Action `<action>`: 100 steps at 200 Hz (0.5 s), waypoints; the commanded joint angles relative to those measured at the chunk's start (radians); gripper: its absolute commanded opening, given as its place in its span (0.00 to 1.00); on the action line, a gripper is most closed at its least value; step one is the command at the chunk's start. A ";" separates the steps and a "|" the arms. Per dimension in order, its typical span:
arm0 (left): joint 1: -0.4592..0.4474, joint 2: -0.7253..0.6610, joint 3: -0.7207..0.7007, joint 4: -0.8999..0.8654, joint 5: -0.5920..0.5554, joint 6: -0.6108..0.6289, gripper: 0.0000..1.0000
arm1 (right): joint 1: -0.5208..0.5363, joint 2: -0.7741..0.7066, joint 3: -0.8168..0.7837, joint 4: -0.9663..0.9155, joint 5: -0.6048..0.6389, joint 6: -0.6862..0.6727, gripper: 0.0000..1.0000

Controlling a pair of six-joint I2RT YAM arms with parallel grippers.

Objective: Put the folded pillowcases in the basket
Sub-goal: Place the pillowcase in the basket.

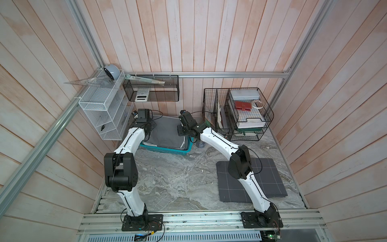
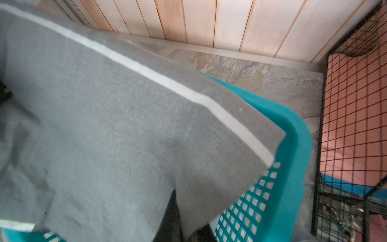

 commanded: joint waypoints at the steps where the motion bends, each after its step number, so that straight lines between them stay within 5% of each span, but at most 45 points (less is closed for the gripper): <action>1: 0.010 0.049 0.038 -0.011 0.003 0.022 0.00 | -0.006 0.034 0.034 -0.044 -0.003 -0.023 0.00; 100: 0.010 0.203 0.120 -0.097 -0.100 0.018 0.00 | -0.026 0.191 0.202 -0.128 0.044 -0.045 0.00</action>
